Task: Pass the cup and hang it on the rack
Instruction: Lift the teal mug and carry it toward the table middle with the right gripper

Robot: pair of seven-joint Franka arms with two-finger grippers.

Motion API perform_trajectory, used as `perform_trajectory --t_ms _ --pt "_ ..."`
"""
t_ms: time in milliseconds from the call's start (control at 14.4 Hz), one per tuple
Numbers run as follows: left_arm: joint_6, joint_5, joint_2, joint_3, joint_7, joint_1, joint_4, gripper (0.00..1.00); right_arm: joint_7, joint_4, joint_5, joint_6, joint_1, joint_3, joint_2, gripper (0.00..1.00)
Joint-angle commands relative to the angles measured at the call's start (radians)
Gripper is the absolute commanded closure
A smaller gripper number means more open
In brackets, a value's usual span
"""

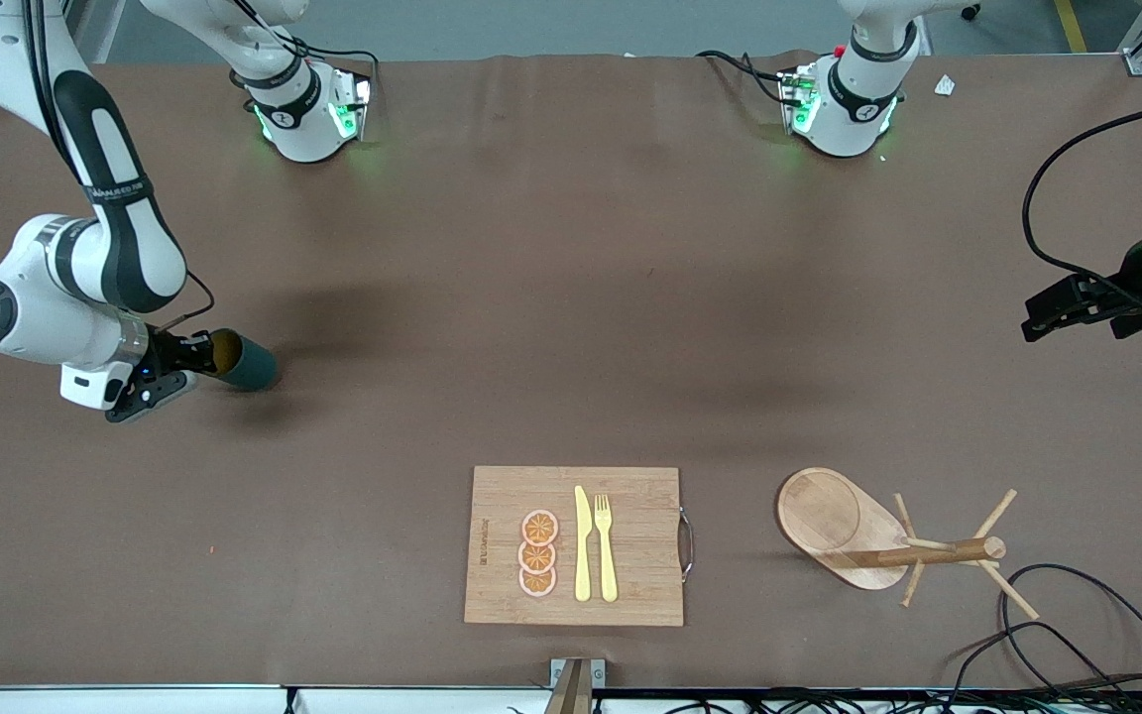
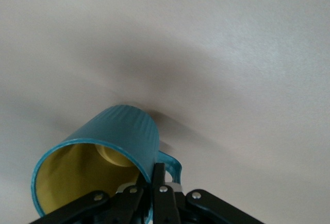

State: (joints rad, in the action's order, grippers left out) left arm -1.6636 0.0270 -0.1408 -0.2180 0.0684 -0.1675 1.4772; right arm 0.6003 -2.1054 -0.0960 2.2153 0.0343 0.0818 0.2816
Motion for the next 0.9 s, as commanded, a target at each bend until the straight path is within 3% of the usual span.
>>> perform_trajectory --t_ms 0,486,833 --pt "-0.008 0.019 0.000 -0.006 -0.013 -0.007 -0.002 0.00 -0.205 -0.024 -0.005 -0.067 -0.106 0.003 -0.097 1.00" --pt "-0.012 0.021 -0.008 -0.006 -0.015 -0.006 -0.002 0.00 -0.875 0.008 -0.016 -0.071 -0.489 0.001 -0.131 1.00" --pt "-0.012 0.021 -0.020 -0.006 -0.004 -0.004 0.000 0.00 -1.244 0.163 -0.085 -0.025 -0.715 0.003 0.002 1.00"
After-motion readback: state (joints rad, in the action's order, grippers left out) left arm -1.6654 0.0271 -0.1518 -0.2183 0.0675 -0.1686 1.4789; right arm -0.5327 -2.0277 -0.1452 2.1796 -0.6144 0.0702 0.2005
